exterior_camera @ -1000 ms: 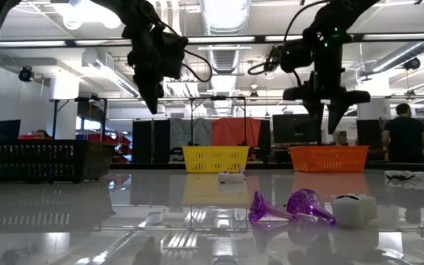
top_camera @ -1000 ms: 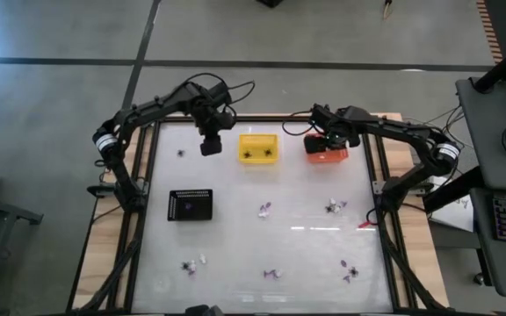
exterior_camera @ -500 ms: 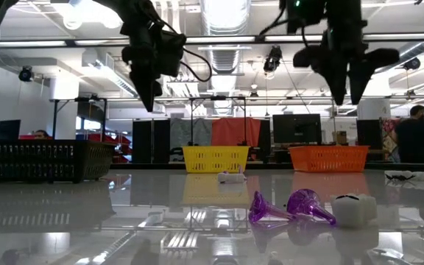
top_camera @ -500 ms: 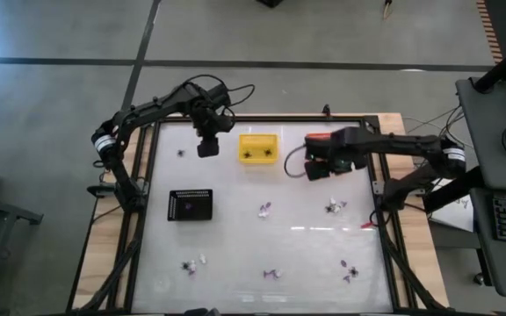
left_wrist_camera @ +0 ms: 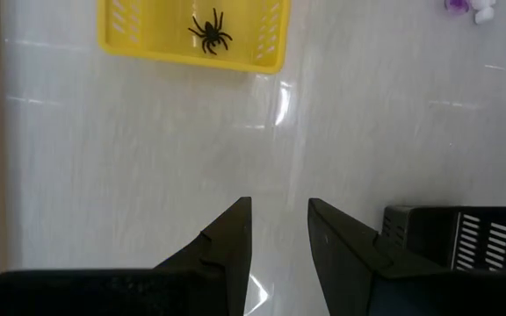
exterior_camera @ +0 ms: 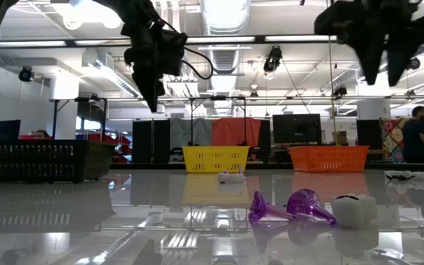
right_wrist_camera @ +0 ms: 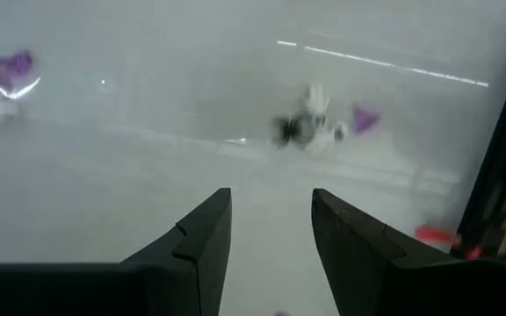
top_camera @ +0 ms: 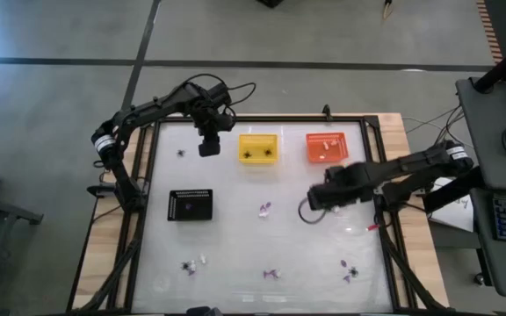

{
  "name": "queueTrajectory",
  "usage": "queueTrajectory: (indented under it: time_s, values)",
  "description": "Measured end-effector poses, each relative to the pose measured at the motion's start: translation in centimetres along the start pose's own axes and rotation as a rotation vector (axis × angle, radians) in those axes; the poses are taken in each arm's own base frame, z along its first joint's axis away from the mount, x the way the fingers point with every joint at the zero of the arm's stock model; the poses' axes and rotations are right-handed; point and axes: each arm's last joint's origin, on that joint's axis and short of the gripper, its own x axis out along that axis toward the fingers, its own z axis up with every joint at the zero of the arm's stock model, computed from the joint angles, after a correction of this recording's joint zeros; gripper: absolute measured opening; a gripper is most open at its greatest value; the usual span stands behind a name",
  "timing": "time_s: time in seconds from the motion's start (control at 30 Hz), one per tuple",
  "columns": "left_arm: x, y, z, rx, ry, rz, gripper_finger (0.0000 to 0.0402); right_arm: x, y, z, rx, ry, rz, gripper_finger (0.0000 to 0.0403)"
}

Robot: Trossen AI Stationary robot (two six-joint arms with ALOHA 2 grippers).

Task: Sort Halloween decoration
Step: Put the black spider toy into the yellow basket

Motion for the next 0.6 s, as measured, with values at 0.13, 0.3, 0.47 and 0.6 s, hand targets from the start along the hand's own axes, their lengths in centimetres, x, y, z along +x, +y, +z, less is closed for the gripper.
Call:
queueTrajectory:
  time_s: [0.13,0.3,0.47,0.6]
  values:
    - [0.0,0.0,0.0,-0.022,-0.002,0.001,0.0095,-0.2,-0.3,-2.9,0.021,0.006,0.008,0.015]
    - [0.0,0.0,0.0,-0.061,-0.003,0.001,0.0095,-0.3,-1.0,-6.4,0.035,0.013,0.015,0.015]
    - [0.0,0.0,0.0,-0.093,-0.003,0.002,0.0095,0.1,-2.1,-9.7,0.044,0.014,0.019,0.0151]
    - [0.0,0.0,0.0,-0.122,-0.002,0.001,0.0095,1.0,-2.8,-12.3,0.03,0.026,0.034,0.0151]
